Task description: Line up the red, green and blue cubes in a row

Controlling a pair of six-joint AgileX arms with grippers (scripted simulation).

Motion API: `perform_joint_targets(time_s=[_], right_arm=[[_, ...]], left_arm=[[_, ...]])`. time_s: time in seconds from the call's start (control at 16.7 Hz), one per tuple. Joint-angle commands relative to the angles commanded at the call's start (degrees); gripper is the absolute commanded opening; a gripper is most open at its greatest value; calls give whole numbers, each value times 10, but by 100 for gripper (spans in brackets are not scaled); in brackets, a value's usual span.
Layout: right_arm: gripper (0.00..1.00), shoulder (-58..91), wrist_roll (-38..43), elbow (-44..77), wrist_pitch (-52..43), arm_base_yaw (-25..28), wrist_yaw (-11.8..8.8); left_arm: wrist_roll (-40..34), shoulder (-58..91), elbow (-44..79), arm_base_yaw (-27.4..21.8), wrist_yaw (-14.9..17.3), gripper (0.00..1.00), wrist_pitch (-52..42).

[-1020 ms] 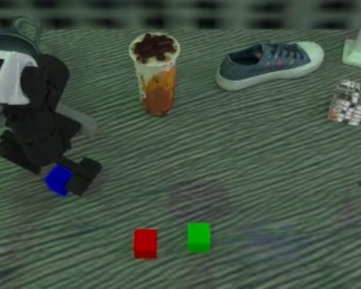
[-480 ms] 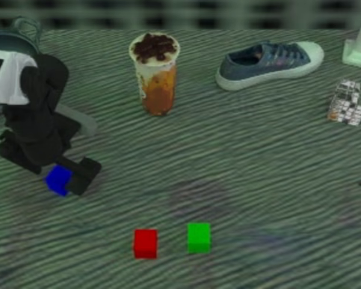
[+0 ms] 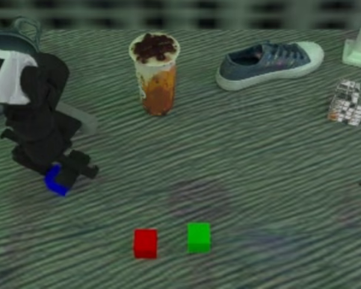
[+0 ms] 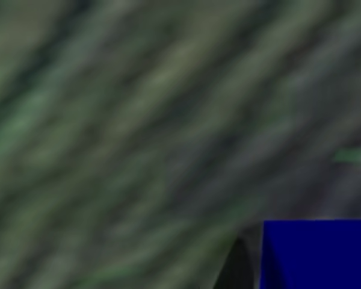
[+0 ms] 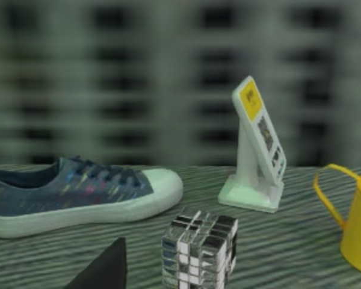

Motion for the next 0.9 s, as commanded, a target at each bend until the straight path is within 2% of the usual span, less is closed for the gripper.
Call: perform_joint_targets(time_s=[0.54, 0.9], right_arm=[[100, 0, 0, 0, 0, 0, 0], [100, 0, 0, 0, 0, 0, 0]], left_arm=[[-3, -31, 16, -1, 8, 0, -24], [-5, -86, 77, 8, 7, 0, -146]])
